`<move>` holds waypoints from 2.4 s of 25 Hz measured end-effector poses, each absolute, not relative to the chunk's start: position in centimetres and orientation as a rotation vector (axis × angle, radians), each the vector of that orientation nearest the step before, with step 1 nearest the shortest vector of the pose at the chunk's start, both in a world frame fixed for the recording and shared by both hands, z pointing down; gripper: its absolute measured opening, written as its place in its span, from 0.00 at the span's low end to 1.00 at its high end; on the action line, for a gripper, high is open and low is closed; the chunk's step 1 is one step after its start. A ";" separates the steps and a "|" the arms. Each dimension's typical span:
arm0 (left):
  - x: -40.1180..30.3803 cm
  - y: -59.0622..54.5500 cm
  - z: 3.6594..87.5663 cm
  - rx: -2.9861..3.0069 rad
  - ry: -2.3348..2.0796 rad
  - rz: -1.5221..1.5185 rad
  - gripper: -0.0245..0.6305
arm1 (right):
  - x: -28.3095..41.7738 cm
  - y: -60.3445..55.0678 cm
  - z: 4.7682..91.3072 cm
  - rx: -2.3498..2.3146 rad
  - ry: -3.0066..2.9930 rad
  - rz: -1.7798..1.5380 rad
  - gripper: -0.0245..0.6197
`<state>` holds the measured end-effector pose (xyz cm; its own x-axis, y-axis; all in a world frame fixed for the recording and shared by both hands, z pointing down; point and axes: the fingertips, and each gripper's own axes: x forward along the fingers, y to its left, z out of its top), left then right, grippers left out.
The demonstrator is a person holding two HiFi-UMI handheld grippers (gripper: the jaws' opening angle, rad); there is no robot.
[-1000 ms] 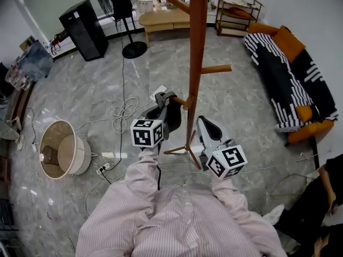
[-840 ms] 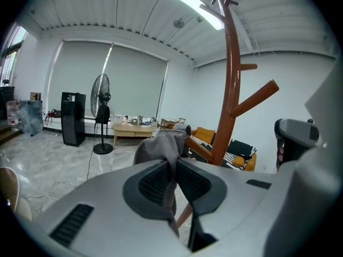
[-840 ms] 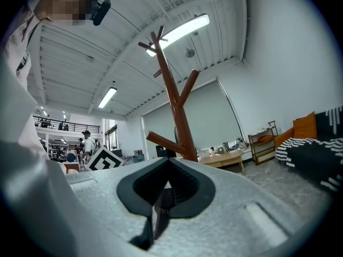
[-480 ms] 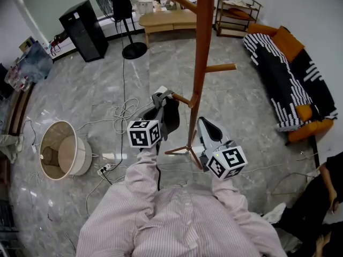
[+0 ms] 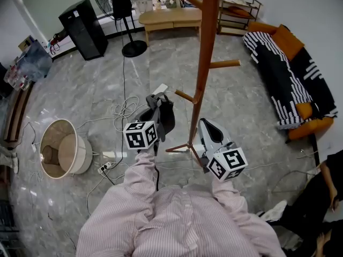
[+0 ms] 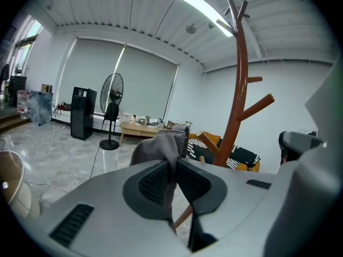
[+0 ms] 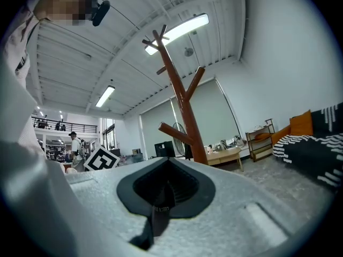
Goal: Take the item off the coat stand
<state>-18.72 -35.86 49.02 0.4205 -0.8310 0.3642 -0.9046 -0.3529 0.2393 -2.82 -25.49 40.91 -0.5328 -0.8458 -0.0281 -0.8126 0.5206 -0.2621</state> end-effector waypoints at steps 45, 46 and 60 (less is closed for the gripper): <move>-17.0 -18.2 39.1 2.393 -1.695 -0.091 0.09 | 4.0 -22.9 38.7 -1.259 2.648 -0.311 0.05; -17.0 -18.1 38.9 2.398 -1.696 -0.093 0.09 | 4.1 -22.9 38.6 -1.265 2.644 -0.313 0.05; -18.2 -19.0 38.5 2.427 -1.703 -0.068 0.09 | 3.8 -23.6 38.2 -1.320 2.608 -0.321 0.05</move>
